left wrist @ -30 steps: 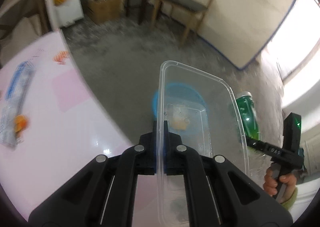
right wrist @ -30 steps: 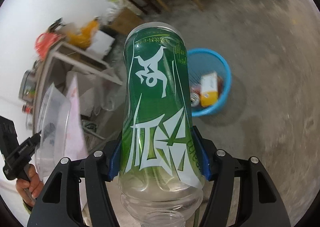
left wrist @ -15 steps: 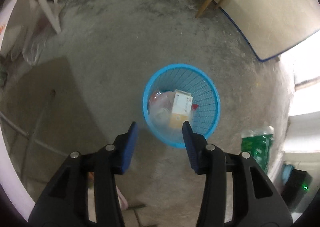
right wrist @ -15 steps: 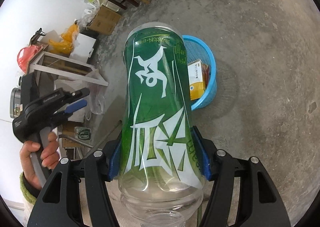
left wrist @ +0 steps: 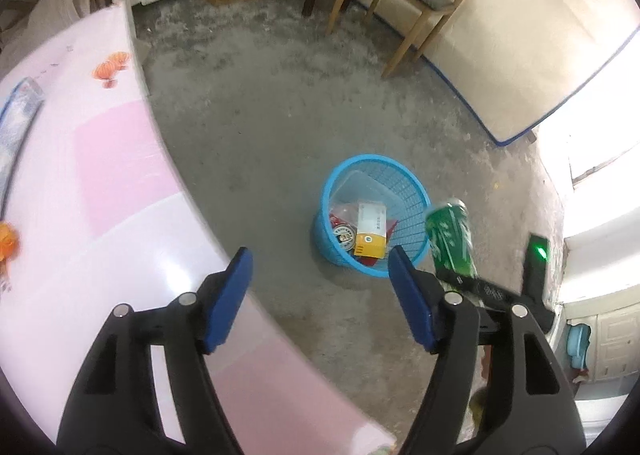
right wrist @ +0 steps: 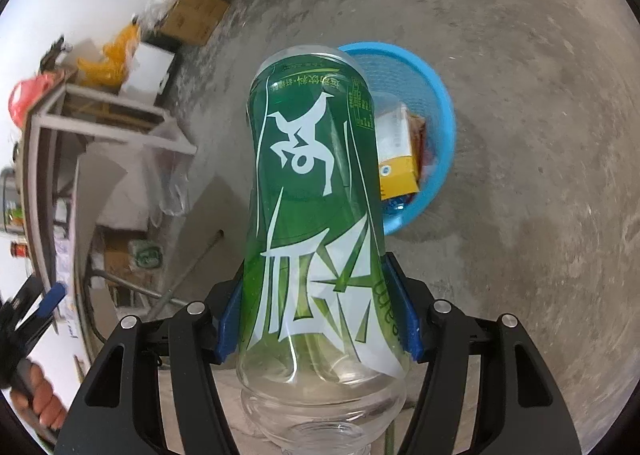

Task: Collect trash
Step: 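Carry the tray and bottle over the blue wastebasket and open the left tool, then open the right tool to drop the green bottle into the wastebasket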

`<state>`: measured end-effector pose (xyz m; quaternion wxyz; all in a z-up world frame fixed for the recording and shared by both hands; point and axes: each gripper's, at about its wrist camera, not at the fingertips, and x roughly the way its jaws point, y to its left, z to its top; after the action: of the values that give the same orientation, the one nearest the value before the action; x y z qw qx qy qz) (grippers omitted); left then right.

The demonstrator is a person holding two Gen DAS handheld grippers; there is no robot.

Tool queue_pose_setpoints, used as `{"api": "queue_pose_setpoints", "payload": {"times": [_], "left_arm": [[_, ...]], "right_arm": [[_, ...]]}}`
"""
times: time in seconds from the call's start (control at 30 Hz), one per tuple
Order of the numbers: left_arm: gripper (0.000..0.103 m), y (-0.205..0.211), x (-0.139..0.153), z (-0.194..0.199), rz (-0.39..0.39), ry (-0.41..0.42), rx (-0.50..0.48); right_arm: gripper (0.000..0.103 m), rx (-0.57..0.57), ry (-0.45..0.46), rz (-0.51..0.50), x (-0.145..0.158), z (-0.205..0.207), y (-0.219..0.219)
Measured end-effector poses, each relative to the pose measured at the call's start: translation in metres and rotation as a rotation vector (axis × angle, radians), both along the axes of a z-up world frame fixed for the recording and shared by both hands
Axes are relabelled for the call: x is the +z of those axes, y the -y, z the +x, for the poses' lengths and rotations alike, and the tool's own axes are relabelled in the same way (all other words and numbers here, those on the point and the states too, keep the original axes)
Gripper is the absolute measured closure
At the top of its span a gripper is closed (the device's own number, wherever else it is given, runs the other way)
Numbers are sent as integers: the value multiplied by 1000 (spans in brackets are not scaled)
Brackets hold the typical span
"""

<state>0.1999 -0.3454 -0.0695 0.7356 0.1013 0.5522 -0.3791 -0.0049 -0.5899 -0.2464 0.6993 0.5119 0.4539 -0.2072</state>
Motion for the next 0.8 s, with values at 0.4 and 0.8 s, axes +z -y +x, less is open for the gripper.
{"api": "queue_pose_setpoints", "payload": {"times": [0.4,0.8], "left_arm": [[31,-56,10,5,-24,25,49],[31,-67,-5,10,-7,37,76]], "right_arm": [[35,-31,-151,-80,-42,68,52],[34,-93,-133,-91,-36,33,35]]}}
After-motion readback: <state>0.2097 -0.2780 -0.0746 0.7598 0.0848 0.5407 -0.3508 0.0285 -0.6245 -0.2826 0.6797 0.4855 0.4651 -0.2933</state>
